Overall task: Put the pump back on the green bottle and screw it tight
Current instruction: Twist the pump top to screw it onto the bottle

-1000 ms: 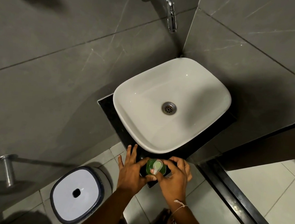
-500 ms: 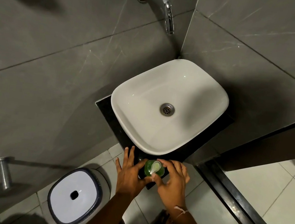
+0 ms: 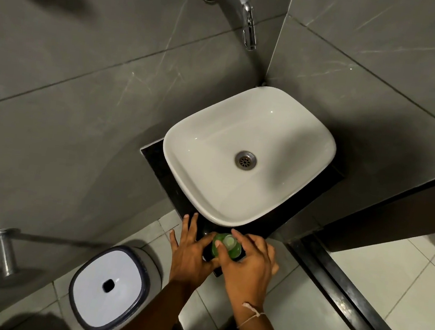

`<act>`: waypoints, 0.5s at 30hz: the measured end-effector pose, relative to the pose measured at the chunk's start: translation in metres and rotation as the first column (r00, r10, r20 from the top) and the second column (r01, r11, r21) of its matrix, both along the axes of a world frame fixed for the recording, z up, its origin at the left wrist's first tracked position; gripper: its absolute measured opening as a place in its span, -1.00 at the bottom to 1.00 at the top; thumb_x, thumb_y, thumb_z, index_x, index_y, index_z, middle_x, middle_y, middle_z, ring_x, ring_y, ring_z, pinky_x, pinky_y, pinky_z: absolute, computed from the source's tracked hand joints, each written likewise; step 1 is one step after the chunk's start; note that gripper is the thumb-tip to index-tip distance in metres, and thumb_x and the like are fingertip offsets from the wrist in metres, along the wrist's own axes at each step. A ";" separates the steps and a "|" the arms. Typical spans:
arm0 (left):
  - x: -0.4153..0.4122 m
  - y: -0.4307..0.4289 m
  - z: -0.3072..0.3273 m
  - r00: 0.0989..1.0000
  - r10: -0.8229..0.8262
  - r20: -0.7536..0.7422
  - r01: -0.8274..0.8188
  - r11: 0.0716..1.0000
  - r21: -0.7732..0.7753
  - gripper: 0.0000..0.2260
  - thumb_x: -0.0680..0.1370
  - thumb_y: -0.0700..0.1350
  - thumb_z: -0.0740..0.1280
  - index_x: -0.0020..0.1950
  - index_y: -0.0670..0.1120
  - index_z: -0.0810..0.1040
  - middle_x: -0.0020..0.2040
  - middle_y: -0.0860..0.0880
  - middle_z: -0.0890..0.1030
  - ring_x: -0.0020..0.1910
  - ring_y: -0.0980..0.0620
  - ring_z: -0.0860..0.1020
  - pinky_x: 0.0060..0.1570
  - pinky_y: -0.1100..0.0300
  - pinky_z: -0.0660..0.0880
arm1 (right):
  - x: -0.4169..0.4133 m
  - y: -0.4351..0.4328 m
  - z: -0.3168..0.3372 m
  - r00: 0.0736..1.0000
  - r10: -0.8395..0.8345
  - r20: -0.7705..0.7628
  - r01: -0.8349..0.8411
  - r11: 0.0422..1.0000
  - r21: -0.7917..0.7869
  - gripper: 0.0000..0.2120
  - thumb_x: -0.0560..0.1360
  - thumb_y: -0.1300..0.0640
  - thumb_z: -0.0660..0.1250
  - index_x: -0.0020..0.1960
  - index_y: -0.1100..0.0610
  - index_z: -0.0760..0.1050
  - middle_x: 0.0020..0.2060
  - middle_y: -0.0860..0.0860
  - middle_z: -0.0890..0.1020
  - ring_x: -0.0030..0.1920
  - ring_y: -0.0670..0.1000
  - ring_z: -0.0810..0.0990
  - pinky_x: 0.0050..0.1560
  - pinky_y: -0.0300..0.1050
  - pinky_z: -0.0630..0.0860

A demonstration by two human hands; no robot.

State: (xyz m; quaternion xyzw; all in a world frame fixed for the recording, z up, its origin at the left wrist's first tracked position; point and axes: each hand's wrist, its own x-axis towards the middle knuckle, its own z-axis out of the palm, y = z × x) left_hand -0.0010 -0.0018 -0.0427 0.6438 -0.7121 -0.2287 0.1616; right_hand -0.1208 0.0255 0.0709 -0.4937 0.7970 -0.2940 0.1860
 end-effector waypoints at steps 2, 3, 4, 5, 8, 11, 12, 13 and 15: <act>-0.001 0.000 -0.001 1.000 0.006 0.003 -0.006 1.000 0.000 -0.49 0.34 0.33 0.20 0.26 0.23 0.46 0.60 -0.03 0.00 0.55 0.00 -0.25 0.42 -0.39 -0.10 | -0.003 0.000 0.000 1.000 0.011 -0.003 -0.011 1.000 0.018 -0.64 0.29 -0.10 0.53 0.07 -0.13 0.65 0.05 -0.05 0.62 0.22 0.07 0.43 0.14 0.04 0.25; -0.001 0.000 -0.001 1.000 0.012 0.002 -0.012 1.000 -0.004 -0.48 0.35 0.33 0.19 0.27 0.22 0.46 0.60 -0.03 0.01 0.55 0.00 -0.24 0.42 -0.39 -0.09 | -0.005 0.000 0.001 1.000 0.023 0.000 -0.023 0.999 0.028 -0.65 0.29 -0.09 0.53 0.07 -0.14 0.65 0.05 -0.05 0.62 0.22 0.07 0.43 0.14 0.04 0.24; -0.001 0.000 -0.001 1.000 0.017 0.001 -0.017 1.000 -0.015 -0.48 0.36 0.33 0.18 0.27 0.21 0.47 0.59 -0.03 0.02 0.55 0.00 -0.23 0.42 -0.40 -0.08 | -0.007 -0.001 0.000 0.999 0.037 0.003 -0.037 0.999 0.029 -0.65 0.28 -0.08 0.53 0.07 -0.14 0.65 0.04 -0.06 0.62 0.21 0.07 0.43 0.15 0.03 0.23; -0.001 0.000 -0.001 1.000 0.019 0.003 -0.019 1.000 -0.019 -0.48 0.36 0.34 0.18 0.27 0.21 0.47 0.59 -0.03 0.03 0.55 0.00 -0.23 0.42 -0.40 -0.07 | -0.009 -0.003 0.000 0.999 0.050 0.010 -0.050 0.998 0.029 -0.64 0.28 -0.08 0.53 0.07 -0.15 0.65 0.03 -0.06 0.62 0.20 0.07 0.43 0.15 0.02 0.23; 0.000 0.000 -0.004 1.000 0.001 0.015 -0.001 1.000 -0.009 -0.45 0.34 0.36 0.20 0.29 0.23 0.43 0.60 -0.01 0.00 0.55 0.00 -0.24 0.42 -0.37 -0.09 | -0.014 -0.006 0.002 0.995 0.087 0.044 -0.088 0.996 0.027 -0.64 0.27 -0.08 0.53 0.06 -0.19 0.64 -0.01 -0.08 0.60 0.16 0.04 0.43 0.14 -0.04 0.20; 0.001 -0.001 -0.003 1.000 -0.004 0.020 0.003 1.000 0.027 -0.41 0.31 0.39 0.22 0.30 0.25 0.40 0.60 0.00 -0.04 0.54 0.02 -0.26 0.43 -0.35 -0.12 | -0.017 -0.008 0.003 0.990 0.122 0.065 -0.124 0.992 0.035 -0.64 0.28 -0.08 0.52 0.07 -0.22 0.63 -0.02 -0.10 0.57 0.15 0.01 0.41 0.14 -0.07 0.16; 0.001 -0.001 -0.003 1.000 -0.007 0.018 0.007 0.999 0.037 -0.41 0.31 0.40 0.23 0.31 0.25 0.39 0.60 -0.01 -0.04 0.54 0.03 -0.27 0.43 -0.34 -0.13 | -0.018 -0.008 0.003 0.989 0.131 0.074 -0.134 0.990 0.040 -0.64 0.28 -0.08 0.51 0.08 -0.23 0.62 -0.02 -0.11 0.56 0.16 0.00 0.40 0.14 -0.07 0.15; 0.001 -0.001 -0.001 1.000 -0.011 0.018 0.010 0.999 0.050 -0.40 0.31 0.40 0.25 0.31 0.26 0.38 0.60 -0.01 -0.05 0.54 0.03 -0.28 0.43 -0.33 -0.15 | -0.020 -0.009 0.003 0.987 0.139 0.083 -0.143 0.989 0.048 -0.64 0.29 -0.09 0.51 0.08 -0.24 0.62 -0.01 -0.12 0.55 0.17 -0.02 0.38 0.14 -0.08 0.14; 0.001 -0.001 0.002 1.000 -0.014 0.007 0.014 0.998 0.064 -0.41 0.31 0.38 0.31 0.31 0.26 0.38 0.60 -0.02 -0.05 0.54 0.04 -0.29 0.42 -0.32 -0.17 | -0.022 -0.010 0.003 0.982 0.160 0.099 -0.168 0.983 0.074 -0.64 0.29 -0.11 0.49 0.09 -0.26 0.60 0.01 -0.15 0.53 0.19 -0.04 0.36 0.14 -0.09 0.12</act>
